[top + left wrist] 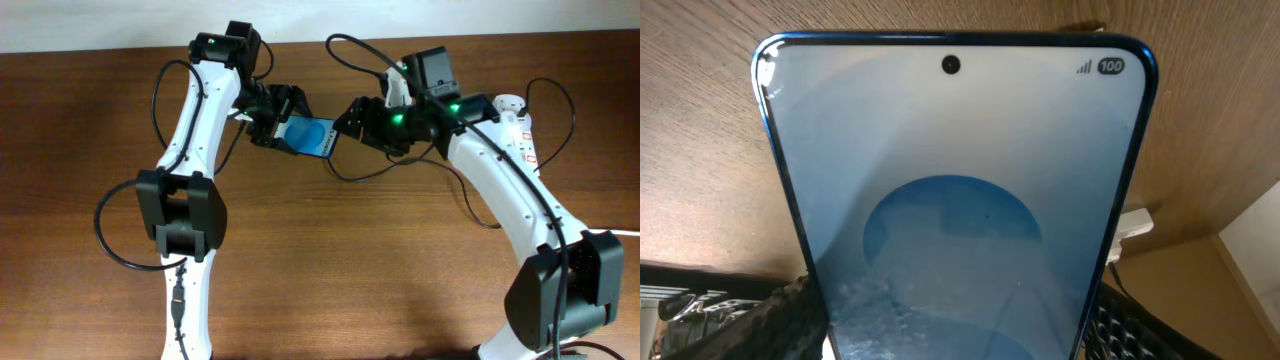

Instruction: Plug charger to phone and switch on socket

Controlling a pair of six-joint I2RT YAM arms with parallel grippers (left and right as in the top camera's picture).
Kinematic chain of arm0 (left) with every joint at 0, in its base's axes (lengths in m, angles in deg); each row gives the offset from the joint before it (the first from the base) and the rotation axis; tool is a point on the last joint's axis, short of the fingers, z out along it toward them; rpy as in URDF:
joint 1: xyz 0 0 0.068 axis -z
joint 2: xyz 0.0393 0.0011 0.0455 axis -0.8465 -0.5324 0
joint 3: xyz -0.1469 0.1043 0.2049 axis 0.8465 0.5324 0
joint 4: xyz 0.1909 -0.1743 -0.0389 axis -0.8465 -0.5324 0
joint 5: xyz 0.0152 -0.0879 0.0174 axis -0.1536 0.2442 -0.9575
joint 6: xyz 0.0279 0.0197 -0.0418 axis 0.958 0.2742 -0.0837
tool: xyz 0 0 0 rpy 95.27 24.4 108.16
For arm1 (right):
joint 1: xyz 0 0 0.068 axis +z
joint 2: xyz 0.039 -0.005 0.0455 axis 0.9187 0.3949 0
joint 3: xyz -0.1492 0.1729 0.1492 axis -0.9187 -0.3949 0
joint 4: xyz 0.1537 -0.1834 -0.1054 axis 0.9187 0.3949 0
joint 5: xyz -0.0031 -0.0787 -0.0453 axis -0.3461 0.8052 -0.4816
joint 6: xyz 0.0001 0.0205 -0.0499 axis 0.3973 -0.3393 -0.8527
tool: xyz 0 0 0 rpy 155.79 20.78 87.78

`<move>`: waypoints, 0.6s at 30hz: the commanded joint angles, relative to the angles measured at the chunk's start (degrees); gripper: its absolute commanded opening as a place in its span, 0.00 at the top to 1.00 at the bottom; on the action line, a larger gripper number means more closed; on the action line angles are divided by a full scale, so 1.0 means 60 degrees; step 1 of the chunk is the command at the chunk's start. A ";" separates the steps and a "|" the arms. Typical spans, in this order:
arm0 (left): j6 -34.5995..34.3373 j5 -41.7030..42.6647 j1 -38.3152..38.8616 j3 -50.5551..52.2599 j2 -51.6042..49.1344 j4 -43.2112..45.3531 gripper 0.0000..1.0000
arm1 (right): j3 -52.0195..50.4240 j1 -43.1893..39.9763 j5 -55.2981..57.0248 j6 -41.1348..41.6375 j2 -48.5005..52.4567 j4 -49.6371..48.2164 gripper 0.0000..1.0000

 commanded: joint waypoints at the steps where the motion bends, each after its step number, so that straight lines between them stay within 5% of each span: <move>1: -0.0102 0.0229 -0.0004 -0.0262 0.0044 -0.0047 1.00 | 0.0197 0.0419 0.0718 0.0372 0.0029 -0.0175 0.25; 18: -0.0098 0.2233 0.0135 -0.0262 0.0044 -0.0047 1.00 | 0.0197 0.0831 0.1523 0.0863 0.0408 -0.0743 0.44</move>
